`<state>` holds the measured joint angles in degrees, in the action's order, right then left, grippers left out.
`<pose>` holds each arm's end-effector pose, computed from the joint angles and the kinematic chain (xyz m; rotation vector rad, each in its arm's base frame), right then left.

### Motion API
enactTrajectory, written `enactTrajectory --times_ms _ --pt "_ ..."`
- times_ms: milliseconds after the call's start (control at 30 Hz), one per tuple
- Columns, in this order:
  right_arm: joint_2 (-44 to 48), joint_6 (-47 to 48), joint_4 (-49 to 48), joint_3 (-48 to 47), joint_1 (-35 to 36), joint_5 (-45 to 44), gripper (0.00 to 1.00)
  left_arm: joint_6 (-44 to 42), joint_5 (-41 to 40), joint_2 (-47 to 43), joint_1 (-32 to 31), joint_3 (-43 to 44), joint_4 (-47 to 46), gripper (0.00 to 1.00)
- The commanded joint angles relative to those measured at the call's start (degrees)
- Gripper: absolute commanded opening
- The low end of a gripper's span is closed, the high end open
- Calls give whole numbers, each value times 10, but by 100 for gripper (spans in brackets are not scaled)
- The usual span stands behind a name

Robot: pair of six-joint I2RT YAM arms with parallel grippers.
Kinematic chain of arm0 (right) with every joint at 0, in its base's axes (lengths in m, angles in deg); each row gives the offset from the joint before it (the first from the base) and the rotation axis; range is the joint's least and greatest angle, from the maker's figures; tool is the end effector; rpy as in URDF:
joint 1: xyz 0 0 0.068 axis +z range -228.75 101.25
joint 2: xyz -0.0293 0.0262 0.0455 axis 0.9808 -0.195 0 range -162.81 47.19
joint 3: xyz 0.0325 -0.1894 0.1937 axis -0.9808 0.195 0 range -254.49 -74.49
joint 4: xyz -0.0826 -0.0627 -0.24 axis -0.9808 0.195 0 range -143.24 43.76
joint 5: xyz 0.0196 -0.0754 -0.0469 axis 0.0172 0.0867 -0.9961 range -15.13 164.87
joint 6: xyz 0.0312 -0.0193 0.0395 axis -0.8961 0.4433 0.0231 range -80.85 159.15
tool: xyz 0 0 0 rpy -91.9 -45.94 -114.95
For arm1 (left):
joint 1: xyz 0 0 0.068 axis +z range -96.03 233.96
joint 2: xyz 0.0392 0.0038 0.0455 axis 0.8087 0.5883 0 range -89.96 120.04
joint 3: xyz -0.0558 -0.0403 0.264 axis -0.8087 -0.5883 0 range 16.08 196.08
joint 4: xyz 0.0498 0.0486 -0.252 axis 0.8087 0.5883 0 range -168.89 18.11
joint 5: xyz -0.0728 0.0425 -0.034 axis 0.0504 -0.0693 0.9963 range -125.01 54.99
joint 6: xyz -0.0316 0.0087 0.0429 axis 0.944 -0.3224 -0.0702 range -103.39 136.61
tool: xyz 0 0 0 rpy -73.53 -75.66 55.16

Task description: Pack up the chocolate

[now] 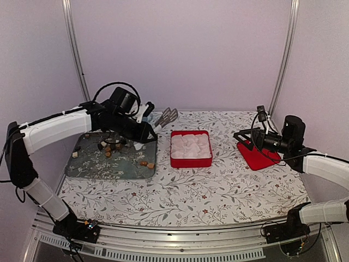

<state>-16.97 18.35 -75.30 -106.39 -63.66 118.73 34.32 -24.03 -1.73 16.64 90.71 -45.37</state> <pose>0.2274 0.0868 0.2535 -0.4978 1.7651 1.1134 0.2648 -0.2103 0.2982 0.5149 2.4300 -0.6621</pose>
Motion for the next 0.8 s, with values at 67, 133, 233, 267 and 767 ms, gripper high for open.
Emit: enactTrajectory --times_ms 67,133,233,267,767 --pt "25 -9 -10 22 -24 15 93 -26 34 108 -59 86 -33 19" --pt "31 -10 -10 26 -27 16 93 -29 40 140 -70 109 -38 19" --pt "32 -11 -11 31 -30 18 93 -28 52 184 -76 134 -48 19" --pt "33 -12 -10 32 -31 18 93 -28 55 198 -77 143 -48 19" --pt "37 -8 -10 41 -40 23 93 -38 37 328 -72 233 -41 19"
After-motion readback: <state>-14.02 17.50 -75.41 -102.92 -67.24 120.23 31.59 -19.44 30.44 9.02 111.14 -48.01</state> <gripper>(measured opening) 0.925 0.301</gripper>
